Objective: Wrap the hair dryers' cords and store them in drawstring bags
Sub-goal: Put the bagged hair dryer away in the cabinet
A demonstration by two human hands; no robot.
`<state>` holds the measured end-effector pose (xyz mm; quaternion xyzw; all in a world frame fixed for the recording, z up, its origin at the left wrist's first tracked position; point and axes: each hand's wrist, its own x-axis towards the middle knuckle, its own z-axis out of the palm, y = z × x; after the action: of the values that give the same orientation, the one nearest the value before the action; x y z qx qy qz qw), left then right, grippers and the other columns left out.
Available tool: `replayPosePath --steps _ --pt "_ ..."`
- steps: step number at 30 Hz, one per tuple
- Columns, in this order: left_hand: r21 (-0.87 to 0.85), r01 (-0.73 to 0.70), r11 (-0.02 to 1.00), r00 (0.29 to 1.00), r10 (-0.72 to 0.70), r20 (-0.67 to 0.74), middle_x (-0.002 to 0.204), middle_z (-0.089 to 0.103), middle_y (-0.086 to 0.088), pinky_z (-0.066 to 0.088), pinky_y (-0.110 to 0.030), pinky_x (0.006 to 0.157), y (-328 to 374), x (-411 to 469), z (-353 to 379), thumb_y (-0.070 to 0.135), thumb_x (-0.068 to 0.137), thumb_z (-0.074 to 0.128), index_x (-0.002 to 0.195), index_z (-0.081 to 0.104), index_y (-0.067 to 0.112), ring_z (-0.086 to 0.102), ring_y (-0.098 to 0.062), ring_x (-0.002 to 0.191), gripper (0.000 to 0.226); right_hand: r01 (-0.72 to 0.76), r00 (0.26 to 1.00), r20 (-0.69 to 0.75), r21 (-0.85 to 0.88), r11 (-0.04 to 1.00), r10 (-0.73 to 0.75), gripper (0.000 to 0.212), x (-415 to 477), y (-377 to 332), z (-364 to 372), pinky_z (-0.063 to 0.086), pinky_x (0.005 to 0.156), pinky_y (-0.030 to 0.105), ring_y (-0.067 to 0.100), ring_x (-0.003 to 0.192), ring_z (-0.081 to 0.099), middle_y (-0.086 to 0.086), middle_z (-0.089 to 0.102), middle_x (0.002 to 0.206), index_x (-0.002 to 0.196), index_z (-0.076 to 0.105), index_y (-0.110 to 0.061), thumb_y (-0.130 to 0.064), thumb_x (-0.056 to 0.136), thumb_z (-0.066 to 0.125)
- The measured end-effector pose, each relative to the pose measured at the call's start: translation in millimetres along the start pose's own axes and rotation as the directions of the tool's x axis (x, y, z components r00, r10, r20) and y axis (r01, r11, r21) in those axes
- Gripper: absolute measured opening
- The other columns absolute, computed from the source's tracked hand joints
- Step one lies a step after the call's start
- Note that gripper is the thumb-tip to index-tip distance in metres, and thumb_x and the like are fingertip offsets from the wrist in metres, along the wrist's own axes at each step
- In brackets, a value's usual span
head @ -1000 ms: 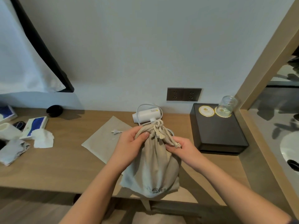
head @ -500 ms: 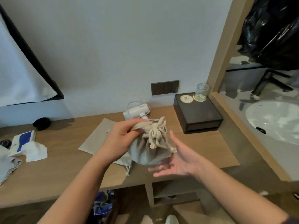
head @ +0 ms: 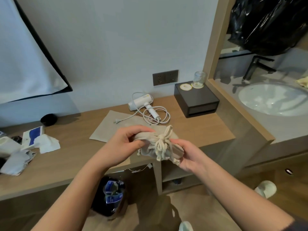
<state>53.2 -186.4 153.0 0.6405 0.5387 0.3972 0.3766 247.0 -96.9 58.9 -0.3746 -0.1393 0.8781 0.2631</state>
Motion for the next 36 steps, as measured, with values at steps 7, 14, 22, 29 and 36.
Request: replayPosePath --steps 7,14,22,29,36 --pt "-0.069 0.009 0.998 1.000 -0.009 0.008 0.123 0.064 0.005 0.045 -0.022 0.094 17.0 -14.7 31.9 0.046 0.081 0.047 0.111 0.069 0.019 0.055 -0.011 0.119 0.045 0.088 0.996 -0.029 -0.051 0.995 -0.089 0.039 -37.6 1.9 -38.1 0.055 0.086 0.050 0.037 0.105 0.066 0.025 0.065 0.121 0.132 0.052 -0.007 -0.007 0.093 0.053" --pt "-0.025 0.529 0.848 0.833 -0.524 -0.178 0.154 0.029 0.000 0.035 -0.034 0.106 -1.6 -7.3 129.2 0.038 0.087 0.065 0.149 0.026 0.022 0.037 -0.017 0.134 0.075 0.216 0.971 -0.089 -0.078 0.973 -0.223 0.046 -90.9 8.9 -110.8 0.057 0.083 0.046 0.033 0.103 0.067 0.017 0.063 0.123 0.136 0.047 -0.020 -0.005 0.093 0.055" --pt "-0.501 0.718 0.483 0.577 -0.816 0.041 0.127 0.055 -0.008 0.057 -0.044 0.077 -28.4 5.3 221.0 0.045 0.068 0.082 0.142 0.031 0.020 0.062 -0.030 0.104 0.093 0.251 0.954 -0.118 -0.188 0.950 -0.275 0.061 -122.1 18.7 -185.2 0.057 0.084 0.046 0.030 0.109 0.066 0.011 0.059 0.129 0.143 0.037 -0.029 -0.009 0.091 0.062" --pt "-0.480 0.833 0.275 0.434 -0.862 0.260 0.106 0.069 -0.012 0.052 -0.046 0.091 -88.7 30.5 273.9 0.038 0.077 0.076 0.105 0.062 0.013 0.065 -0.031 0.098 0.040 0.186 0.961 -0.149 -0.271 0.944 -0.232 0.078 -78.1 26.2 -253.6 0.051 0.098 0.045 0.028 0.118 0.061 0.008 0.054 0.135 0.141 0.040 -0.033 -0.012 0.074 0.075" --pt "-0.590 0.782 0.202 0.431 -0.858 0.278 0.113 0.067 -0.012 0.053 -0.043 0.083 -225.8 62.9 322.7 0.027 0.078 0.076 0.121 0.056 0.017 0.064 -0.031 0.103 0.049 0.096 0.959 -0.198 -0.451 0.887 -0.205 0.070 42.7 35.4 -342.7 0.047 0.104 0.045 0.020 0.123 0.056 0.001 0.054 0.138 0.142 0.040 -0.037 -0.005 0.087 0.068"
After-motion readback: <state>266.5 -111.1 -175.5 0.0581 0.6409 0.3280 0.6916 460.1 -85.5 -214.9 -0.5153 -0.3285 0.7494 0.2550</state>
